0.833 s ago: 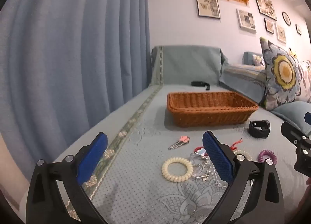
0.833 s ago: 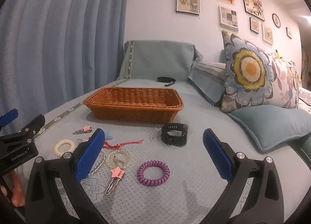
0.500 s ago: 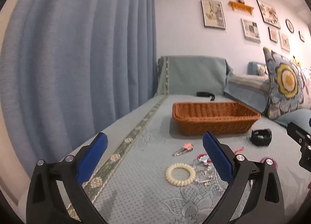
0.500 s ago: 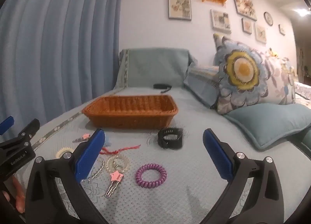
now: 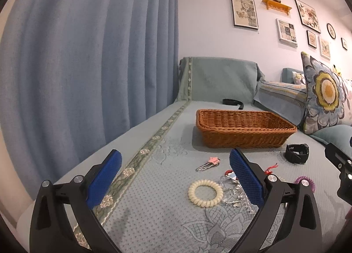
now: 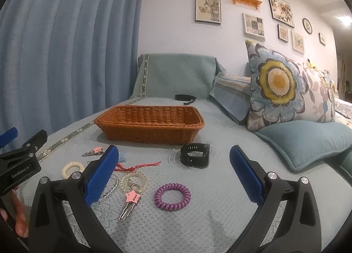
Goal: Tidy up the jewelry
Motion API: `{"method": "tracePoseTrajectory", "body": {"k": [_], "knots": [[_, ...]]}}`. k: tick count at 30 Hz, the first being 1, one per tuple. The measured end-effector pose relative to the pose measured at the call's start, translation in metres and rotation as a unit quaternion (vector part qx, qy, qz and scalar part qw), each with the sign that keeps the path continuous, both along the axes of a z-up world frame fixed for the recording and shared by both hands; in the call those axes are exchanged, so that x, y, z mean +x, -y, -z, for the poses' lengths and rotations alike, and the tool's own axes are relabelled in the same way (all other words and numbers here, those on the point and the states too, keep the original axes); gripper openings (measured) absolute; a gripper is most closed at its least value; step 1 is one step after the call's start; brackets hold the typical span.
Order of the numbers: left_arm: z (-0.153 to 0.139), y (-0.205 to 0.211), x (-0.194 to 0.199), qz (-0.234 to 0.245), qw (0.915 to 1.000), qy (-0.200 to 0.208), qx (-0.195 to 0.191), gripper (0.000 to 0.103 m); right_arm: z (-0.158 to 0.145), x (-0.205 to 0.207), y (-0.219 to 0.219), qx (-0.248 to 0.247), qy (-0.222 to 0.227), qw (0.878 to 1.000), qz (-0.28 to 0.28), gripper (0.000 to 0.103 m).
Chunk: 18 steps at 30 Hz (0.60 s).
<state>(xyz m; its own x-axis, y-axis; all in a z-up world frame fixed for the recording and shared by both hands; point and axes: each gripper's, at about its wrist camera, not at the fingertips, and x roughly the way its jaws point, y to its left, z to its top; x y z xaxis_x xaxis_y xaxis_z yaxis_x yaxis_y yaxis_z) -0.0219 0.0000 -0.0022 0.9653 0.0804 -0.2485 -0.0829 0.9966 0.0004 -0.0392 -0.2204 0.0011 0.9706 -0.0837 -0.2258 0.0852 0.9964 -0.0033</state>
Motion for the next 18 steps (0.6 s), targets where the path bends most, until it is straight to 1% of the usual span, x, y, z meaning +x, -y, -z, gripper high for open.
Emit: {"method": "tracePoseTrajectory", "body": {"k": [4,7,10,18], "knots": [[0.0006,-0.0009,0.0014,0.001,1.0,-0.007,-0.002,0.095,0.0008,0.0018,0.003,0.006,-0.005,1.0,0.003,0.096],[0.0023,-0.0015,0.0031,0.0,0.9998,-0.019,-0.01,0.095,0.0005,0.002,0.0028,0.005,-0.007,1.0,0.003,0.096],[0.0019,-0.0032,0.003,-0.002,0.9996,-0.022,-0.015,0.095,0.0006,0.0013,0.0031,0.004,-0.007,1.0,0.002,0.096],[0.0003,0.0052,0.001,-0.001,0.9998,-0.018,0.0,0.095,0.0006,0.0013,0.0029,0.001,-0.008,1.0,0.001,0.096]]}}
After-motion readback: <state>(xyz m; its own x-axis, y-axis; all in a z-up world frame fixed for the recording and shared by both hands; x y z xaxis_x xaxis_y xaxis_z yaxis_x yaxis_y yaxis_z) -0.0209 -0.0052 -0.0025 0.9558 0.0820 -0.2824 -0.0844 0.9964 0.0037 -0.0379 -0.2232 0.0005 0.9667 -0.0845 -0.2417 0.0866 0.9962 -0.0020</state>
